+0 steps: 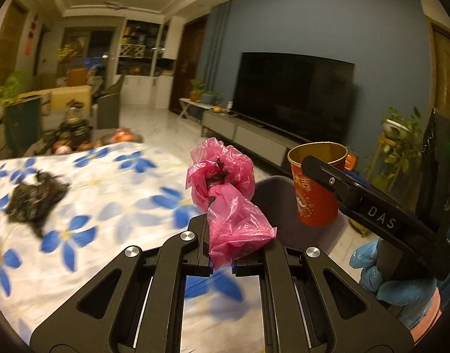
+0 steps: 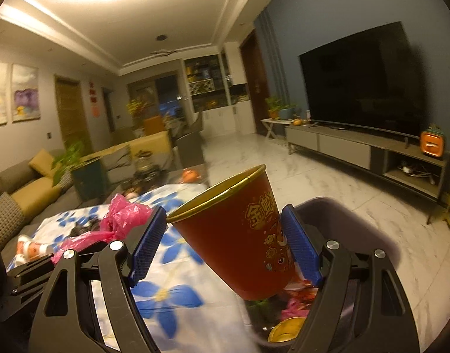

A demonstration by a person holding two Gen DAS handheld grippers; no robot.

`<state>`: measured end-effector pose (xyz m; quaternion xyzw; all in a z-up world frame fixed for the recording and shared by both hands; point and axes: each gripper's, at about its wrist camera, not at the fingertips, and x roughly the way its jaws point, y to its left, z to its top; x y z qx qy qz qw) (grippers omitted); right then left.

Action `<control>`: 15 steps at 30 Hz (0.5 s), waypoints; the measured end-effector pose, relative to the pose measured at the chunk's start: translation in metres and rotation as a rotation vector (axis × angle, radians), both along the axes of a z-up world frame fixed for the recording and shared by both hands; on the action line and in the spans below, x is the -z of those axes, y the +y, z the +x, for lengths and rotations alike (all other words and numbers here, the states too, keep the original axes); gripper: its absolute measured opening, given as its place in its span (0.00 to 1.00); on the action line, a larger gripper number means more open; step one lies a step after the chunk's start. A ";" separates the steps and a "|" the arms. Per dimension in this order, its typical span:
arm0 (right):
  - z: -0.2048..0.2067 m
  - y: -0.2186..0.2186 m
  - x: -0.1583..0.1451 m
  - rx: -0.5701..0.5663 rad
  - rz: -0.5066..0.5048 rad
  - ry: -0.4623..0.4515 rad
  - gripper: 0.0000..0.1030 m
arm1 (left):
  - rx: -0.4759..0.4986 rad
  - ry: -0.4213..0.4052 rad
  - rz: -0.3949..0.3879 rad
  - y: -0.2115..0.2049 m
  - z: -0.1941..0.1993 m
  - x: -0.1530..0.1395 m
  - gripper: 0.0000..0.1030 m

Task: Collect trash
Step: 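Carry the pink bag and red cup over the grey bin and open both grippers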

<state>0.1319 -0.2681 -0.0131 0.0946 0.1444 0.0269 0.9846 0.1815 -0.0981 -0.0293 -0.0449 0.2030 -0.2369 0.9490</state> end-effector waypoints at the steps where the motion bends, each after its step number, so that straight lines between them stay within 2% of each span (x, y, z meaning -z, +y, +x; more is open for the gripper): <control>1: 0.000 -0.009 0.000 0.018 0.010 -0.001 0.75 | 0.012 -0.001 -0.001 -0.006 0.002 0.001 0.06; 8: 0.000 -0.042 0.004 0.077 0.044 -0.002 0.75 | 0.099 0.011 -0.002 -0.051 0.019 0.009 0.06; 15: 0.009 -0.052 0.007 0.093 0.050 -0.006 0.75 | 0.146 0.031 -0.003 -0.077 0.036 0.020 0.06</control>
